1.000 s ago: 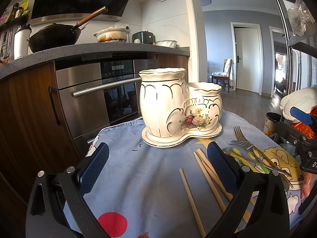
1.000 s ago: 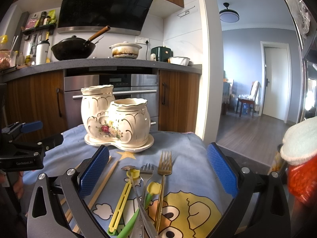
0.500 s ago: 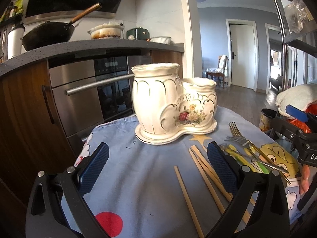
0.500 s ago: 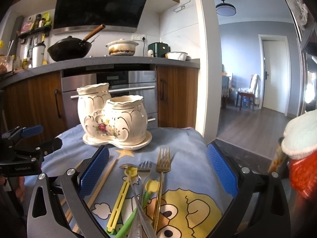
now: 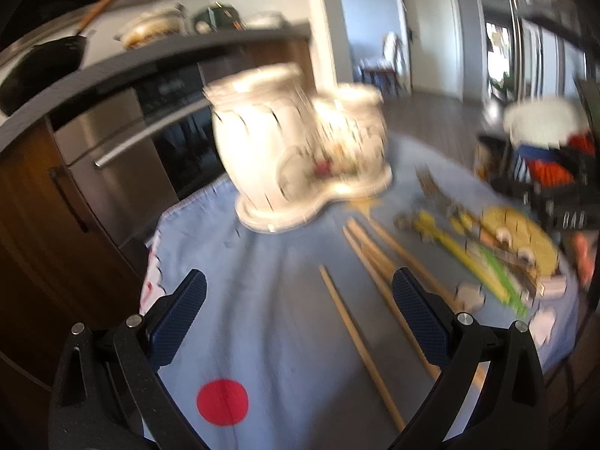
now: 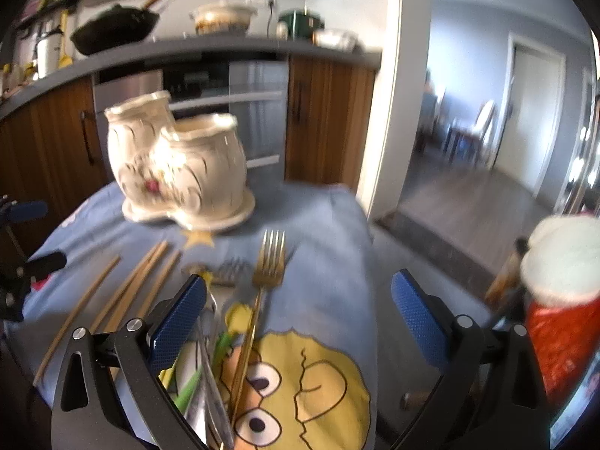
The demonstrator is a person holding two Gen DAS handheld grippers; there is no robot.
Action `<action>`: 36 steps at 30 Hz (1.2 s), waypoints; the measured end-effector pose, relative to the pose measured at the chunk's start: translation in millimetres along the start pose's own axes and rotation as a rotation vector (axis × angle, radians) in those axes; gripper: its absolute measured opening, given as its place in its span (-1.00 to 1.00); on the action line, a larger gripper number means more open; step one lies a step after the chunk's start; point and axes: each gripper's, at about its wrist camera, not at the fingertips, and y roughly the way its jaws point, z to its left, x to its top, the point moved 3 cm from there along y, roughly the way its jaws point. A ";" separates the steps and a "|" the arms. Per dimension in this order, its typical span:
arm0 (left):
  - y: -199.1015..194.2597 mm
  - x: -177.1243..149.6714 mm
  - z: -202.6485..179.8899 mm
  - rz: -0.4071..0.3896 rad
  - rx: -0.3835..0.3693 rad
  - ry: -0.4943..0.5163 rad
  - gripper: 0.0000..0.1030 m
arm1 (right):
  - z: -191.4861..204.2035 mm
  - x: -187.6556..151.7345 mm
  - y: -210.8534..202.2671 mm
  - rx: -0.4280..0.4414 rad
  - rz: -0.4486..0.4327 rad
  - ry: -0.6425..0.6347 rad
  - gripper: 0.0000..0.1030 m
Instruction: Organize utensils
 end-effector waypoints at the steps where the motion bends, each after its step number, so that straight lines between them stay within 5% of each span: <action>1: 4.2 -3.3 -1.7 0.029 -0.007 0.008 0.90 | -1.4 -1.2 3.2 0.021 0.024 0.014 0.87; 4: 13.3 -12.1 -2.6 0.098 -0.062 -0.009 0.90 | -1.4 -4.1 11.2 0.063 0.096 0.029 0.84; 10: 15.6 -22.4 -8.0 0.172 -0.121 -0.013 0.88 | 1.4 -9.2 30.3 0.087 0.225 0.045 0.37; 13: 18.6 -25.4 -7.4 0.209 -0.121 -0.025 0.54 | 4.9 -12.0 35.8 0.100 0.253 0.048 0.19; 27: 10.9 -40.9 -17.6 0.286 -0.209 -0.041 -0.32 | 15.2 -1.2 54.0 0.148 0.286 0.071 -0.44; 36: 10.4 -40.5 -20.5 0.279 -0.204 -0.034 -0.45 | 13.8 5.9 59.8 0.127 0.295 0.077 -0.55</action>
